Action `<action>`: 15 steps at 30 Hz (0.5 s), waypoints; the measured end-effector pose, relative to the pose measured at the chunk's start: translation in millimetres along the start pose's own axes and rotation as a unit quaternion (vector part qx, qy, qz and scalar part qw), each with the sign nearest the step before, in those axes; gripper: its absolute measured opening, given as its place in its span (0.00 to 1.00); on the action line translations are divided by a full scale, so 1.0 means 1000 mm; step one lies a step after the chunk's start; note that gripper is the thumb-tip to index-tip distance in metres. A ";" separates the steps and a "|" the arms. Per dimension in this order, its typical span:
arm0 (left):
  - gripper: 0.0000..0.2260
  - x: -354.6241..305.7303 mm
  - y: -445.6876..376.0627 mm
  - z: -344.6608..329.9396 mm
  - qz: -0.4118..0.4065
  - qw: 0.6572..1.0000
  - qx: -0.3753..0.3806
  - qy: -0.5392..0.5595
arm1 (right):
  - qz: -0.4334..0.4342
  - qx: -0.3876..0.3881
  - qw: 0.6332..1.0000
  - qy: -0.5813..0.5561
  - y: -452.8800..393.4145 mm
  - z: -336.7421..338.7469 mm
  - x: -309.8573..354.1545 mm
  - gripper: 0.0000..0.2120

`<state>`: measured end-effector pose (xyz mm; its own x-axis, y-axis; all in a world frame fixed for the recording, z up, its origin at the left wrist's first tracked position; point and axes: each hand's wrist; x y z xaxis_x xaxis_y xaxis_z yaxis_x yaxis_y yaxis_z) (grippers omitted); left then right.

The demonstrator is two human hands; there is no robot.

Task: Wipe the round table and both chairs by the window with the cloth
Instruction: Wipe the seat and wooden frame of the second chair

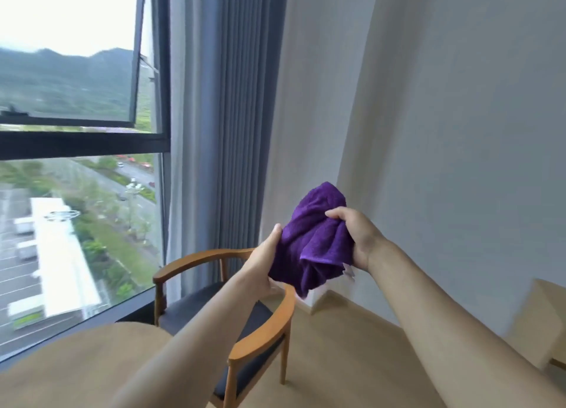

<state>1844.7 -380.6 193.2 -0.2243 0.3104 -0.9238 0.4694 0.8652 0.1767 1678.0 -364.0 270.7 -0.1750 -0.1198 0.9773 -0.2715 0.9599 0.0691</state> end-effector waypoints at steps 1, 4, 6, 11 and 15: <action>0.29 0.004 -0.009 0.011 0.014 0.998 0.013 0.063 | -0.006 0.019 1.000 -0.012 -0.016 0.002 0.001 0.11; 0.37 0.012 -0.032 0.053 -0.004 0.983 0.052 0.174 | -0.033 0.068 0.997 -0.027 -0.068 0.002 -0.011 0.12; 0.33 0.009 -0.036 0.078 -0.026 0.986 0.030 0.164 | -0.062 0.087 0.994 -0.013 -0.106 -0.001 -0.029 0.12; 0.16 0.011 -0.058 0.156 -0.080 0.987 -0.129 0.043 | -0.156 0.080 0.982 0.074 -0.207 -0.005 -0.099 0.11; 0.11 0.032 -0.102 0.226 -0.073 0.957 -0.259 -0.107 | -0.219 0.088 0.964 0.126 -0.290 -0.004 -0.168 0.11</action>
<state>1982.5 -547.7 68.5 -0.0489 0.1306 -0.9902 -0.0517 0.9898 0.1331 1789.5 -621.2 87.6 0.2217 -0.4168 0.8815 -0.4266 0.7715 0.4720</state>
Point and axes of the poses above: each hand's wrist, its own y-axis away from the middle knuckle, its own z-axis out of the back of the hand, x = y × z, and after that the axes turned 15 degrees about x, right-handed
